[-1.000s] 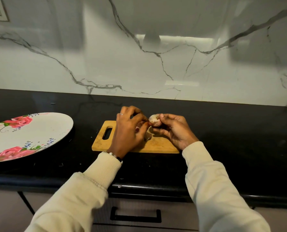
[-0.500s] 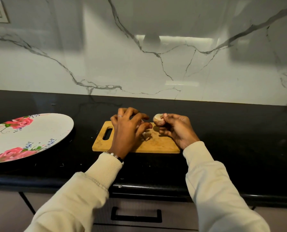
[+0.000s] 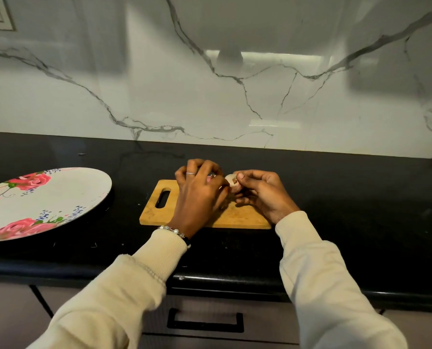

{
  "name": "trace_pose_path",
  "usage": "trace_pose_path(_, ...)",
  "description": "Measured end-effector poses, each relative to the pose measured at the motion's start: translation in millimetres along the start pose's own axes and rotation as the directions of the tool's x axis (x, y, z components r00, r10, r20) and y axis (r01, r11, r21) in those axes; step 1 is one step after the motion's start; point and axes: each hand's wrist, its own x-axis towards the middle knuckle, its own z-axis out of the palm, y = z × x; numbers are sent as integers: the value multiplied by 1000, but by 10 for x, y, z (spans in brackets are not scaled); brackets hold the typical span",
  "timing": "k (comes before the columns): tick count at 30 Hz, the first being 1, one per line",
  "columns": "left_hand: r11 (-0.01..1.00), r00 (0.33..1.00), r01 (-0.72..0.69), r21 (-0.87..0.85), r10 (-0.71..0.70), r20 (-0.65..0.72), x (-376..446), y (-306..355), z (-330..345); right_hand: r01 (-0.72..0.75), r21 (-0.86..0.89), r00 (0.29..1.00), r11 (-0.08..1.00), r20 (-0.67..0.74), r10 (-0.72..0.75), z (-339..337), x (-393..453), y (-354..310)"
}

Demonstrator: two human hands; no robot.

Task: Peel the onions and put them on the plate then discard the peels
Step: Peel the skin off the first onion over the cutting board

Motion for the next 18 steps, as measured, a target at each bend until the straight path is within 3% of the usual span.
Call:
trace_pose_path(8,996,997,74,-43,-74,6,30,13,-41,5,31,1000,1000,6,-5,6,-12,-16)
trace_pose_path(18,998,999,-11,59,14,-49,17,32,-53,-13,36,1000,999,8,12,8,-12,-12)
